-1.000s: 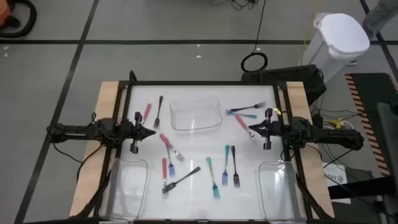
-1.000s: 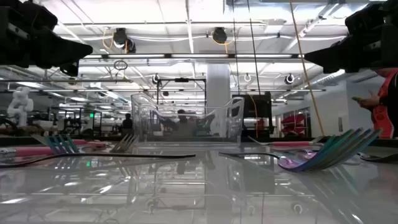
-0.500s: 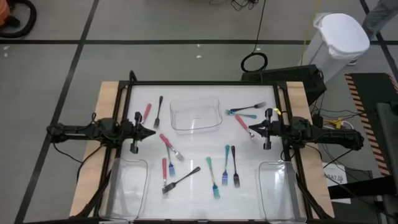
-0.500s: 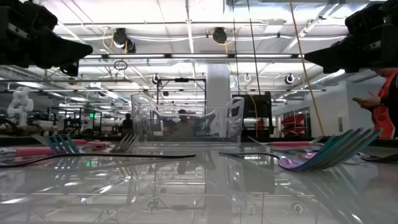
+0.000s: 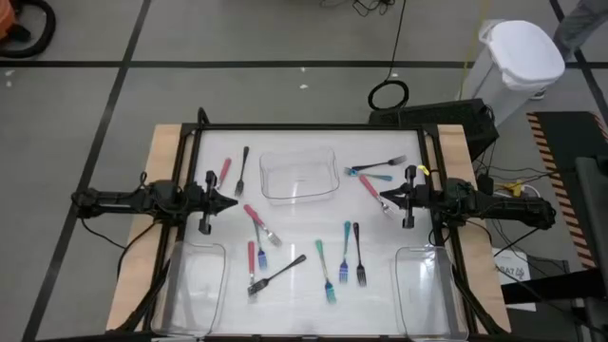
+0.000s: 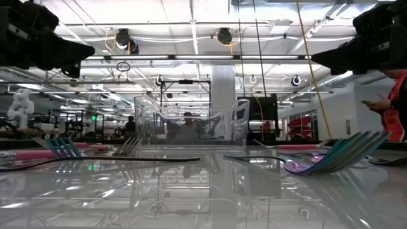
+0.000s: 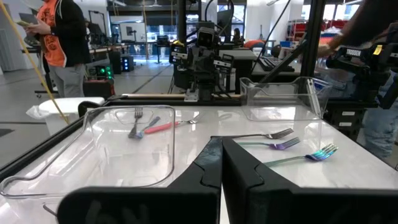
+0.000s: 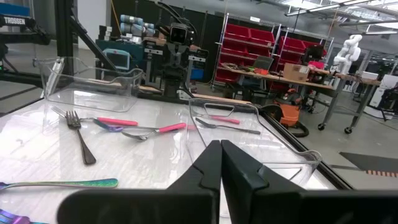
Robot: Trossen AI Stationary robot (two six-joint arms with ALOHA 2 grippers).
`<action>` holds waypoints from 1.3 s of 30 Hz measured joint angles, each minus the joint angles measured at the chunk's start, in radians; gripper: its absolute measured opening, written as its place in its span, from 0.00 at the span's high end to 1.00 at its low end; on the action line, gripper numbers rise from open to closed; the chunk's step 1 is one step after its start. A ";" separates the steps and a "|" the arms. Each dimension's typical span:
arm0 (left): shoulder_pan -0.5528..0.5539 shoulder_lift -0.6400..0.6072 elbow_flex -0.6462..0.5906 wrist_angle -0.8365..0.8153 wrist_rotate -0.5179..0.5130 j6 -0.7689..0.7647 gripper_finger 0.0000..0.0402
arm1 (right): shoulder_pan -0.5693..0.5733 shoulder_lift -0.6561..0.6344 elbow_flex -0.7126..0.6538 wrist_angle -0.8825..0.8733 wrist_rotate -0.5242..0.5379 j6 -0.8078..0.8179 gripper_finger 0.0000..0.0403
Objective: Sort silverware by color (type)
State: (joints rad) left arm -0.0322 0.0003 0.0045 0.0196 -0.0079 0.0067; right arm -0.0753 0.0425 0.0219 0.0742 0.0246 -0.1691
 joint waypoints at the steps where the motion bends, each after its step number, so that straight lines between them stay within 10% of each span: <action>1: 0.000 0.000 0.000 0.000 0.000 0.000 1.00 | 0.000 0.000 0.000 0.000 0.000 0.000 0.99; 39: 0.000 0.000 0.000 0.000 0.000 0.000 1.00 | 0.000 0.000 0.000 0.000 0.001 -0.014 0.99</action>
State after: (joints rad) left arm -0.0320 0.0004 0.0044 0.0196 -0.0080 0.0067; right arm -0.0750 0.0422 0.0223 0.0742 0.0253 -0.1835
